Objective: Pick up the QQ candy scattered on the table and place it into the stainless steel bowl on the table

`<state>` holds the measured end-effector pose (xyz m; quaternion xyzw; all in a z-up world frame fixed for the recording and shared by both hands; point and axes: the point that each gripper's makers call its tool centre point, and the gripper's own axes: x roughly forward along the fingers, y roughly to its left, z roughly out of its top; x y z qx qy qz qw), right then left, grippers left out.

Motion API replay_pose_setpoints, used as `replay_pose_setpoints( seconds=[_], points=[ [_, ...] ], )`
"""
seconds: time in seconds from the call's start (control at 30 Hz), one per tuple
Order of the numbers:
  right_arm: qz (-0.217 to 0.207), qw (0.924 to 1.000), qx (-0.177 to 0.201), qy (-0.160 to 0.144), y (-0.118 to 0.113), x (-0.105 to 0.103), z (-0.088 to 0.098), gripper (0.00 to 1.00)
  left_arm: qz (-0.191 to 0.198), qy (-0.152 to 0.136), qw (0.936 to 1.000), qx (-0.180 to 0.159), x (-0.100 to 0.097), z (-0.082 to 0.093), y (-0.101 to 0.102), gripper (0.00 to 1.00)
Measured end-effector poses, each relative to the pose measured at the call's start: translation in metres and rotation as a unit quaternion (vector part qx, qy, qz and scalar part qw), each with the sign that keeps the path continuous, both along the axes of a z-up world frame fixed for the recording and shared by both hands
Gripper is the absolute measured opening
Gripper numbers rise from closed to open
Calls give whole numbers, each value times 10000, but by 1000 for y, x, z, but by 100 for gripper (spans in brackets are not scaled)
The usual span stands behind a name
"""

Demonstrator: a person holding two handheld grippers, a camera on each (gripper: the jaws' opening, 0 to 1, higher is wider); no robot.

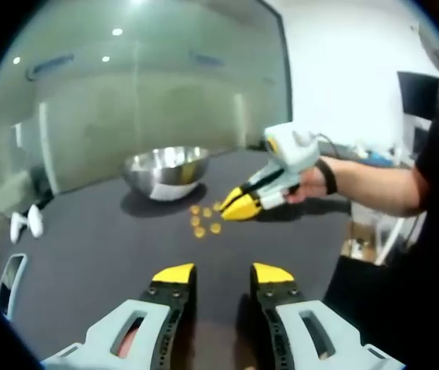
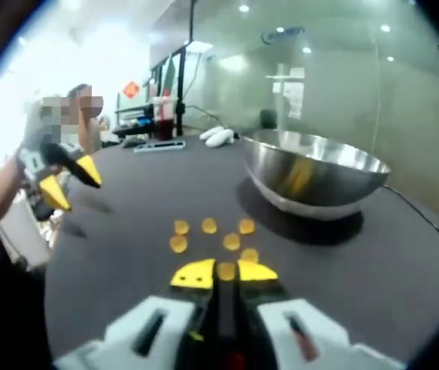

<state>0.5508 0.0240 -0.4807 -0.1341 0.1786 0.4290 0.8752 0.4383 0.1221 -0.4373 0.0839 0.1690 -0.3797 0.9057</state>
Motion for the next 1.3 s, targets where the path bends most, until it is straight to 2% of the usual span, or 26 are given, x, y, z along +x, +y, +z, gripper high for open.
replay_pose_setpoints(
  seconds=[0.13, 0.23, 0.43, 0.6, 0.77, 0.87, 0.97, 1.03, 1.3],
  points=[
    [-6, 10000, 53, 6, 0, -1, 1, 9, -16, -3, 10000, 7, 0, 0, -1, 30],
    [123, 9977, 605, 272, 7, -10, 11, 10, -41, -10, 10000, 16, -1, 1, -3, 30],
    [-213, 9975, 666, -57, -15, -9, 31, 9, -28, -43, 10000, 8, 0, 2, -2, 30],
    [-898, 9917, 778, -493, -50, 5, 58, 9, -45, -42, 10000, 26, 0, 0, -2, 30],
    [-1155, 9850, 912, -902, -64, 11, 88, 9, -82, -54, 9999, 26, 0, 0, -4, 30],
    [-1182, 9831, 951, -1030, -61, 18, 102, 9, -101, -60, 9999, 27, 0, 0, -6, 30],
    [-1158, 9806, 1013, -1216, -48, 29, 120, 10, -123, -60, 9999, 16, 0, 0, -9, 30],
    [-1214, 9795, 1028, -1238, -39, 40, 127, 10, -130, -53, 9999, 17, -1, -1, -10, 30],
    [-1434, 9763, 1060, -1229, -13, 78, 133, 10, -125, -49, 9999, 18, -4, -1, -10, 30]
  ],
)
